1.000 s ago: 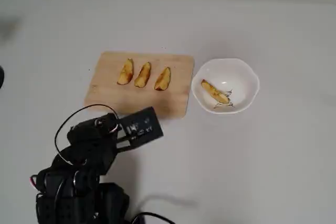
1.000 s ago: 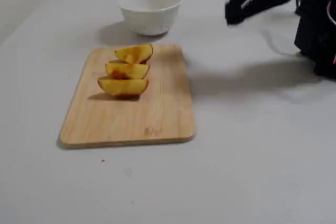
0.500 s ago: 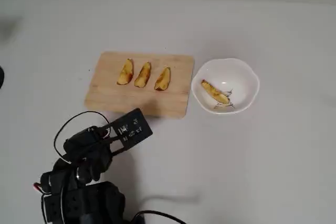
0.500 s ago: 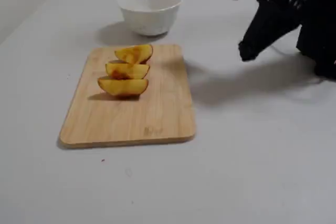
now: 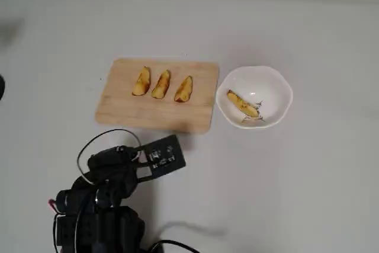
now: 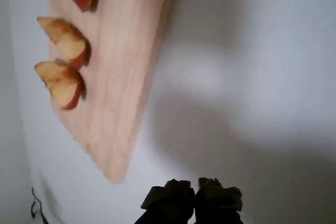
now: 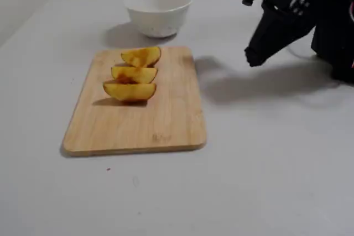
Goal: Pick up the leftmost apple slice from the cutting board and place it into the bowl
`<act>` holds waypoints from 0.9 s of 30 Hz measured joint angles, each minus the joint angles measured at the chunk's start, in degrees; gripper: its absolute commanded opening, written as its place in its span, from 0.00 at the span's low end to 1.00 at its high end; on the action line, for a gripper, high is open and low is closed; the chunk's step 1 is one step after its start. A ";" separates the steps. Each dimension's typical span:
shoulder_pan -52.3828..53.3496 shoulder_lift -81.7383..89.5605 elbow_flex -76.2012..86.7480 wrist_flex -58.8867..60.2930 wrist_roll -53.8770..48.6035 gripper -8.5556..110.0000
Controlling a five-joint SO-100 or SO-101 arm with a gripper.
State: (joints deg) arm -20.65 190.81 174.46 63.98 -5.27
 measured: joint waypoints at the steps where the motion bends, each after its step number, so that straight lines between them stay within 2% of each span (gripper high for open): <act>1: 0.35 0.00 0.00 0.09 0.00 0.07; 27: 1.05 0.00 0.00 0.26 0.00 0.07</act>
State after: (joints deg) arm -19.60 190.81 174.46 64.25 -5.27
